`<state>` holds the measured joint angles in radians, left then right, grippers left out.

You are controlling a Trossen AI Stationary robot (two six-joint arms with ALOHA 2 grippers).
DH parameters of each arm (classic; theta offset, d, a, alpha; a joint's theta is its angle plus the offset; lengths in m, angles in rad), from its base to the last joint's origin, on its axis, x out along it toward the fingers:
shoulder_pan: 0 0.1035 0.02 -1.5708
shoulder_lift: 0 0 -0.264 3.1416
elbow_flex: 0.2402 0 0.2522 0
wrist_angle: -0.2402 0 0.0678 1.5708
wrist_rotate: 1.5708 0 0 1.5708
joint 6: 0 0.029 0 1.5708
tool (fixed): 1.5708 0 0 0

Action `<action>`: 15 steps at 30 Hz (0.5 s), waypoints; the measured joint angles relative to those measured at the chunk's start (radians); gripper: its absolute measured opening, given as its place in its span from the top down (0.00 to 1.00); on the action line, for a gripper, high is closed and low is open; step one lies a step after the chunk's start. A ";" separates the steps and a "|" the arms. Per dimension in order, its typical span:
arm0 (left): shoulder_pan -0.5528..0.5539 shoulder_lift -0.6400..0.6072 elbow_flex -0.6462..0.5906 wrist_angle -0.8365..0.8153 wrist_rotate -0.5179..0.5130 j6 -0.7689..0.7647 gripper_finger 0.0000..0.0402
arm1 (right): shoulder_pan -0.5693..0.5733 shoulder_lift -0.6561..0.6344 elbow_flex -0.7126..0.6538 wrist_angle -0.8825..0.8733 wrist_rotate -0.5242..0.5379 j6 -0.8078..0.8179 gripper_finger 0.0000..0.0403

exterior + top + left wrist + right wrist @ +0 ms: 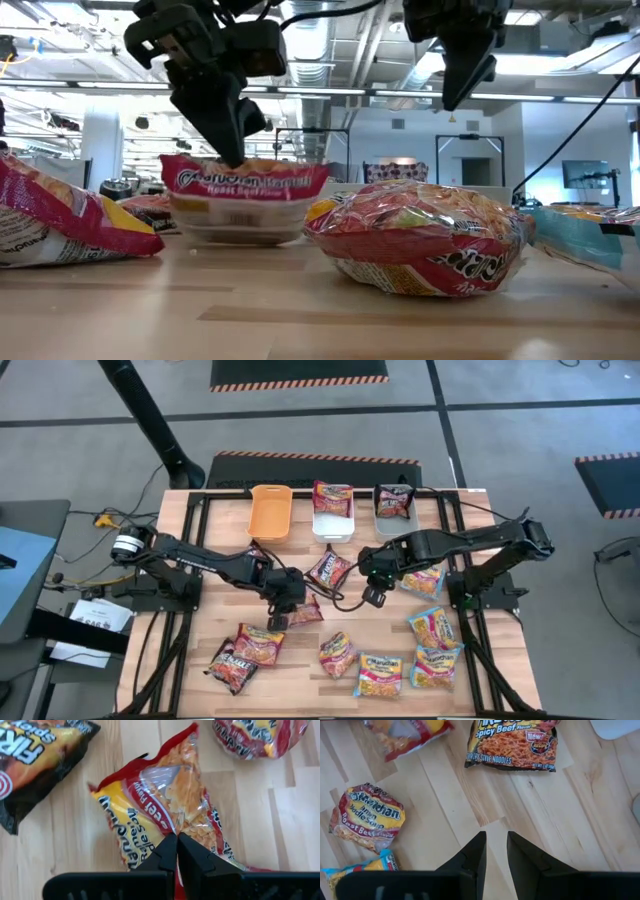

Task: Sort Maruchan noodles
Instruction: Put the red noodle pack into the white bin

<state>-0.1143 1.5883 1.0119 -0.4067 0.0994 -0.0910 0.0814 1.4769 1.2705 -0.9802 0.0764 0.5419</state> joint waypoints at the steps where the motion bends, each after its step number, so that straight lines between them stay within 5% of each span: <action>1: 0.000 0.000 0.000 0.006 0.000 0.000 1.00 | 0.000 0.000 0.000 0.000 0.000 0.000 0.74; 7: 0.000 0.000 0.000 0.013 0.000 -0.005 1.00 | 0.001 0.000 0.000 0.000 -0.018 0.000 0.74; 15: 0.000 0.000 0.000 -0.001 0.020 -0.040 1.00 | 0.006 0.000 0.000 0.005 -0.180 -0.030 0.74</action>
<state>-0.1143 1.5887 1.0119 -0.4080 0.1189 -0.1312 0.0870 1.4769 1.2702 -0.9755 -0.1038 0.5114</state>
